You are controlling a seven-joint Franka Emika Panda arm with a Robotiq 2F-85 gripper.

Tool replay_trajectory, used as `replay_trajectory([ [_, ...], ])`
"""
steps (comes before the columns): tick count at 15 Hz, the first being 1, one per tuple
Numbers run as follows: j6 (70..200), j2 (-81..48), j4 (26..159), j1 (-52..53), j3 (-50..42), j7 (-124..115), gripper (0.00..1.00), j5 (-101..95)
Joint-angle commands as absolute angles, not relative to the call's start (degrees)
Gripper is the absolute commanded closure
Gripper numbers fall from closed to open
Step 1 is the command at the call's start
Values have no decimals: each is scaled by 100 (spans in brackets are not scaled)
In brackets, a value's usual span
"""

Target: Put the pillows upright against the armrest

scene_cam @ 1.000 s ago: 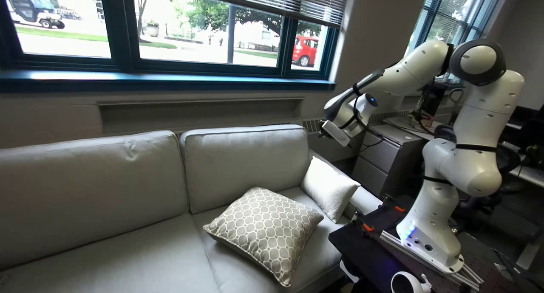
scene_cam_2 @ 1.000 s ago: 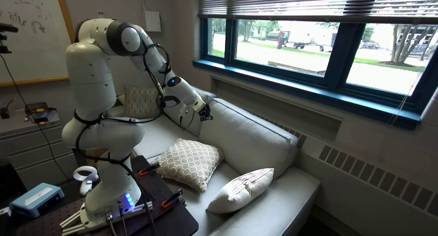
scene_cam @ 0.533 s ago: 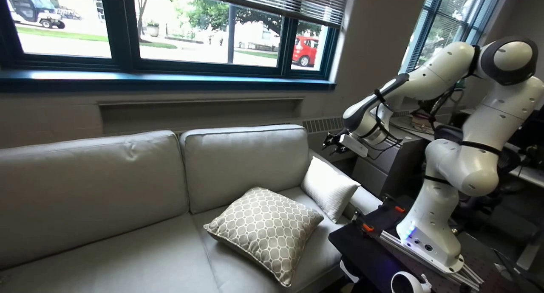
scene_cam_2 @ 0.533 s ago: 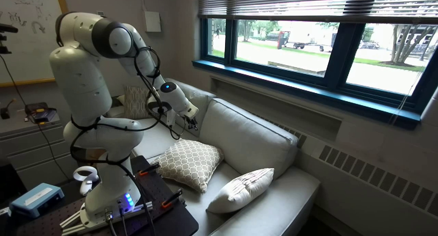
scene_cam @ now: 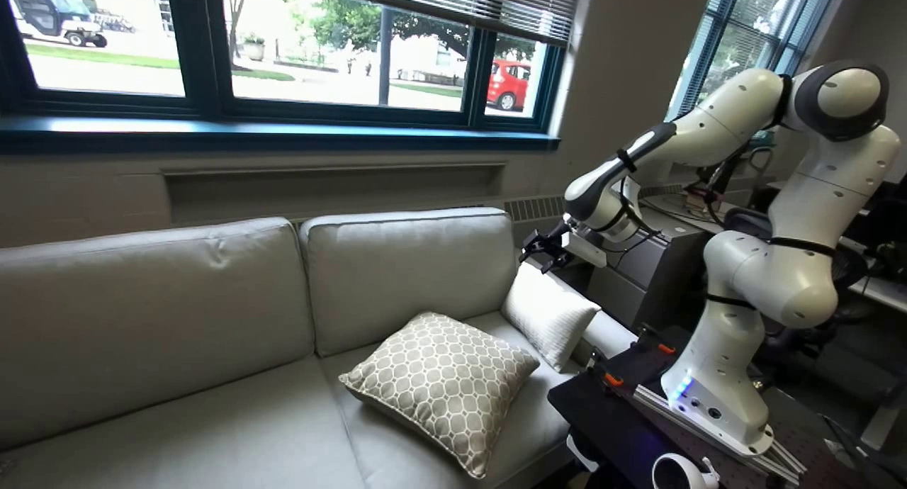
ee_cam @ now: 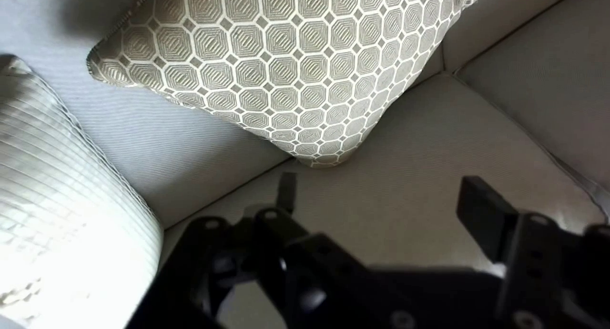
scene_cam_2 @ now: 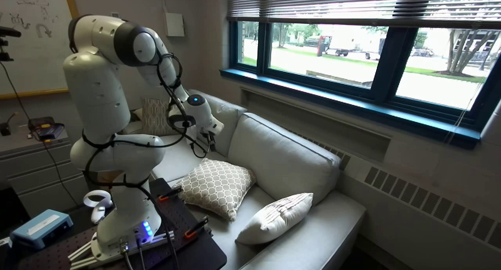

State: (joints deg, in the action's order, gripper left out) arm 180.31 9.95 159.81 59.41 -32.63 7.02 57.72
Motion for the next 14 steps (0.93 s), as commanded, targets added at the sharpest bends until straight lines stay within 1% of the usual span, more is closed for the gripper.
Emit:
replay_trajectory([
  [1, 18149, 507, 15742, 6048, -3231, 560, 3, 5861],
  [2, 18288, 195, 15585, 6093, -3210, 501, 0, 5891],
  [6, 18629, -977, 14747, 6164, -3173, 539, 0, 5828],
  [7, 18733, -1177, 14657, 4981, -2080, -49, 0, 5105],
  [8, 18630, -1527, 14294, 5814, -2903, 446, 0, 5552],
  [9, 18594, -1749, 14104, 5505, -2649, 364, 0, 5381],
  [11, 17716, -1965, 13673, 5088, -2511, 701, 0, 5142],
  [12, 17328, -1915, 13600, 4336, -1986, 259, 0, 4207],
  [13, 16869, -2138, 13207, 4316, -2009, 1174, 0, 4924],
  [14, 16520, -2251, 13019, 3949, -1767, 1387, 0, 4876],
])
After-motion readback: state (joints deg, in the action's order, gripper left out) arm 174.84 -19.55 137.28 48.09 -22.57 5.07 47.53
